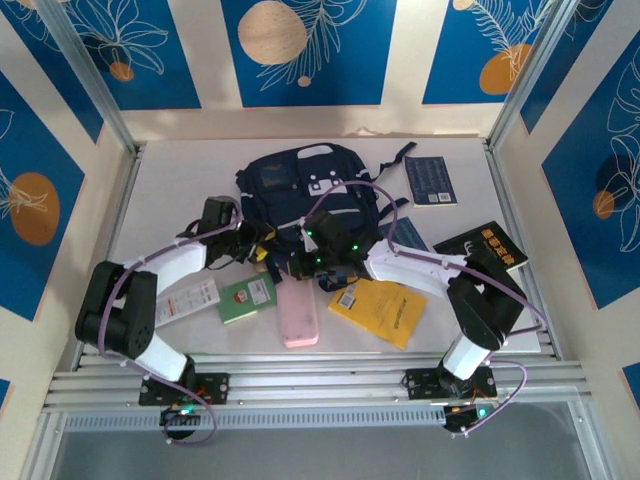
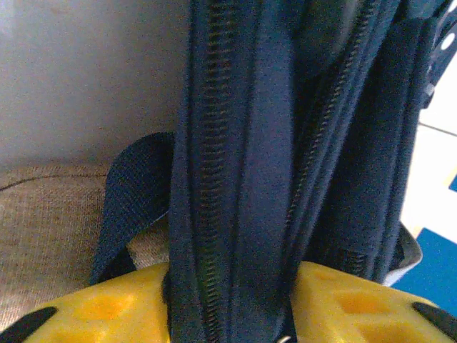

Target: Pack the student bag

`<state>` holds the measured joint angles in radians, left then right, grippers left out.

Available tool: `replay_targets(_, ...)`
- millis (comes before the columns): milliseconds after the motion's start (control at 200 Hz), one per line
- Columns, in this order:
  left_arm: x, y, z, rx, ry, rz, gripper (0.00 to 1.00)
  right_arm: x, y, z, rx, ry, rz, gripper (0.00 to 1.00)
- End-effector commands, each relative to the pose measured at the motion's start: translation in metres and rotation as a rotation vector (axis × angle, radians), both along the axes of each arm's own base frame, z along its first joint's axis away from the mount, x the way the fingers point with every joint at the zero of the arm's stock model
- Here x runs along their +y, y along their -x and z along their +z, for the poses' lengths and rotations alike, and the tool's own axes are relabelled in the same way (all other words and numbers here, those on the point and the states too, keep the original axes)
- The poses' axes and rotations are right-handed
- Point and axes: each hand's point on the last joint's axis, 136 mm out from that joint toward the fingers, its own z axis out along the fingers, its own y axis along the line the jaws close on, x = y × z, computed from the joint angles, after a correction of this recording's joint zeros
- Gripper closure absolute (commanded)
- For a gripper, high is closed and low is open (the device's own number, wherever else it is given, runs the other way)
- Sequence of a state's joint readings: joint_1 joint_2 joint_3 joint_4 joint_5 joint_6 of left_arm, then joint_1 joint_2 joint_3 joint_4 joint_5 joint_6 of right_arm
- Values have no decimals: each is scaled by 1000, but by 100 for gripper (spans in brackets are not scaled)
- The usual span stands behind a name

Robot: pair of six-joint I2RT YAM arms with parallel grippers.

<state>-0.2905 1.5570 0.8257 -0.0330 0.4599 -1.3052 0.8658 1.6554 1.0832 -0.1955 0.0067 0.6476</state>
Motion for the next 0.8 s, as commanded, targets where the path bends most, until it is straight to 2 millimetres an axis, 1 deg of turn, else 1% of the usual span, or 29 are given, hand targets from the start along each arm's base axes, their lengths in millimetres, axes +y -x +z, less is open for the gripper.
replay_targets(0, -4, -14, 5, -34, -16, 6, 70, 15, 2, 10, -7, -49, 30, 100)
replay_targets(50, -4, -17, 6, -40, -26, 2, 80, 13, 2, 9, -8, -35, 27, 100)
replay_targets(100, -4, -17, 5, -40, -25, 1, 93, 10, 1, 9, -14, -15, 24, 100)
replay_targets(135, -4, -18, 7, -46, -15, 5, 100, 6, 1, 8, -15, 7, 21, 100)
replay_targets(210, 0, -19, 12, -60, -19, 17, 100, -1, 1, 6, -15, 59, 18, 100)
replay_targets(365, 16, -24, 29, -95, -78, 26, 100, -20, 7, 1, 1, 148, 26, 100)
replay_targets(490, 26, -29, 33, -96, -72, 41, 100, -39, 14, -3, 39, 185, 25, 100)
replay_targets(650, 36, -34, 38, -105, -70, 58, 100, -69, 17, -6, 85, 208, -3, 100)
replay_targets(795, 41, -36, 42, -109, -67, 69, 100, -100, 8, -7, 121, 197, -66, 100)
